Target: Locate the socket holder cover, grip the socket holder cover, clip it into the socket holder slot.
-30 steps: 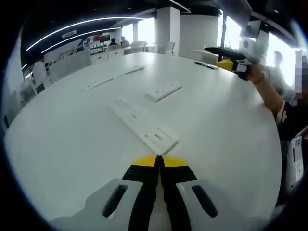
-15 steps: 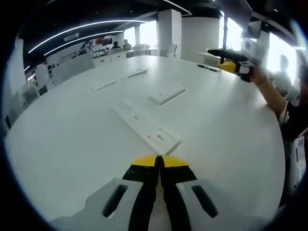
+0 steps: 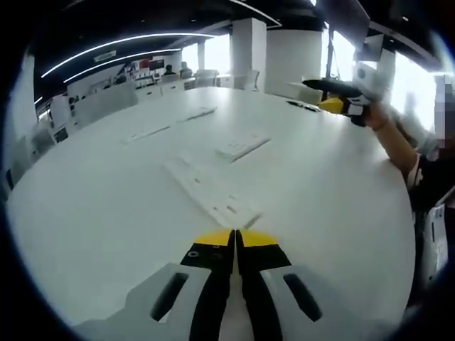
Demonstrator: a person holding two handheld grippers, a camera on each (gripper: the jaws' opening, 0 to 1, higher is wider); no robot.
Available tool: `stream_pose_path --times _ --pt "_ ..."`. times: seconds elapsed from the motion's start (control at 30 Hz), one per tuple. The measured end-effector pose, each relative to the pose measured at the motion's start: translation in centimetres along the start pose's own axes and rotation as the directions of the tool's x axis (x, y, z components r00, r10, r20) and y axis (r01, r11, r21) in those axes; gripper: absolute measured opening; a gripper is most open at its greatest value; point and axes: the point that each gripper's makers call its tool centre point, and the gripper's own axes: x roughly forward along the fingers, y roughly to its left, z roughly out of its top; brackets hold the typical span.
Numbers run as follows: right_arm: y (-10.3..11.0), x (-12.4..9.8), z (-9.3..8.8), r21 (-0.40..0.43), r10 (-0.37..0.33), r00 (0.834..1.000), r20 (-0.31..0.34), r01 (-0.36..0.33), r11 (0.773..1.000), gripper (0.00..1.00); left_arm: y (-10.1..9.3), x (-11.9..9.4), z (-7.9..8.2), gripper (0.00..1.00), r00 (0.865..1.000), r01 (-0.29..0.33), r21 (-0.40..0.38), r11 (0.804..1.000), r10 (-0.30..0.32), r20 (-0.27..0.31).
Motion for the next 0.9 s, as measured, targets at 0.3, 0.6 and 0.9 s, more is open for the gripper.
stream_pose_path --times 0.3,0.6,0.9 --pt "0.1 -0.1 0.0 0.0 -0.003 1.0 -0.001 0.003 1.0 0.62 -0.5 0.4 -0.6 0.04 0.999 0.023 -0.004 1.0 -0.023 -0.033" --pt "-0.1 -0.2 0.0 0.004 -0.005 1.0 0.001 0.005 1.0 0.62 -0.3 0.6 -1.0 0.04 0.999 0.015 0.0 1.0 -0.015 -0.046" --pt "-0.2 -0.1 -0.1 0.005 -0.005 1.0 -0.001 0.005 1.0 0.62 -0.1 0.8 -1.2 0.04 0.999 0.01 0.0 1.0 -0.01 -0.053"
